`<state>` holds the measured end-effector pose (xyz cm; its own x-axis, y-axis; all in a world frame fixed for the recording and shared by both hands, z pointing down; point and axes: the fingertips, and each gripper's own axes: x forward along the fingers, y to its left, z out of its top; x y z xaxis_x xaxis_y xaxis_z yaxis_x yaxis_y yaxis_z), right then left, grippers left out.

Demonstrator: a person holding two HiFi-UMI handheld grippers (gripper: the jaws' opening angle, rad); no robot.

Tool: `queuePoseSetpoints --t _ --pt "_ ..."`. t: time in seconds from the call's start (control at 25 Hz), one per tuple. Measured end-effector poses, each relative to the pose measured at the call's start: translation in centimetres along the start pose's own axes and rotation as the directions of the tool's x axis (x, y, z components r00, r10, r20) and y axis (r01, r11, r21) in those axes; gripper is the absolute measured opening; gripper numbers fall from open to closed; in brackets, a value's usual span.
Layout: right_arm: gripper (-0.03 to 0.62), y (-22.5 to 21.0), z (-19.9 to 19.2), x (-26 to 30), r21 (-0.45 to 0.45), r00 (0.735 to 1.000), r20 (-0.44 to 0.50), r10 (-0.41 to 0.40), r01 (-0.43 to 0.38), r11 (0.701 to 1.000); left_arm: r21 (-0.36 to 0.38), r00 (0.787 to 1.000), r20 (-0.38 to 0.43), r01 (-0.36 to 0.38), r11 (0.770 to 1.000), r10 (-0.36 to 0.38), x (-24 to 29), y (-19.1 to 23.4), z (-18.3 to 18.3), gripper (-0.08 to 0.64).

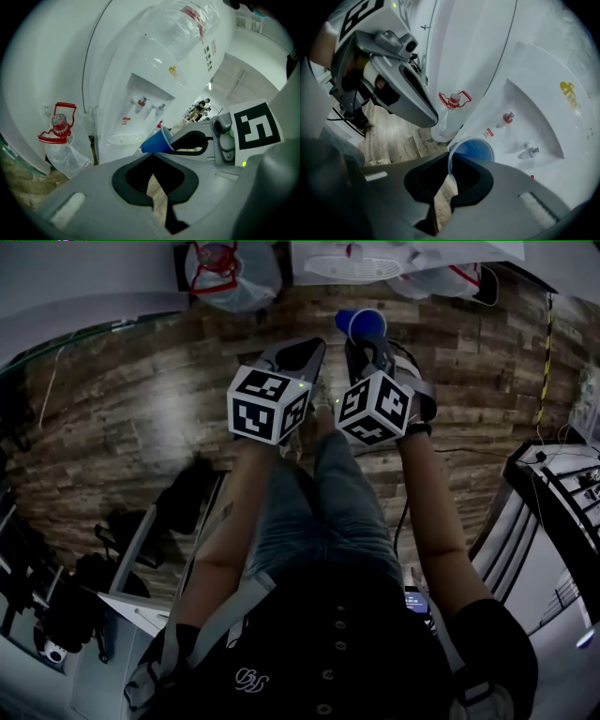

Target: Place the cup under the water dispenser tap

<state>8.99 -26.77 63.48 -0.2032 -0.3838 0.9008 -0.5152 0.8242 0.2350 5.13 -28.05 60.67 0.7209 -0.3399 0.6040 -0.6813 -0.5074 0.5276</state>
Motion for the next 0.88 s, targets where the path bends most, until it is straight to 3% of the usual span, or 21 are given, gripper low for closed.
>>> queuePoseSetpoints --t 0.32,0.88 --pt "0.023 -0.9 -1.5 3.5 -0.063 0.999 -0.036 -0.032 0.029 0.998 0.037 1.000 -0.014 0.015 0.999 -0.014 2.8 1.5 -0.2 0.005" --pt "0.023 -1.5 -2.2 8.9 -0.225 0.997 -0.058 -0.053 0.039 0.974 0.025 1.000 -0.007 -0.008 1.000 0.008 4.9 3.9 -1.3 0.005"
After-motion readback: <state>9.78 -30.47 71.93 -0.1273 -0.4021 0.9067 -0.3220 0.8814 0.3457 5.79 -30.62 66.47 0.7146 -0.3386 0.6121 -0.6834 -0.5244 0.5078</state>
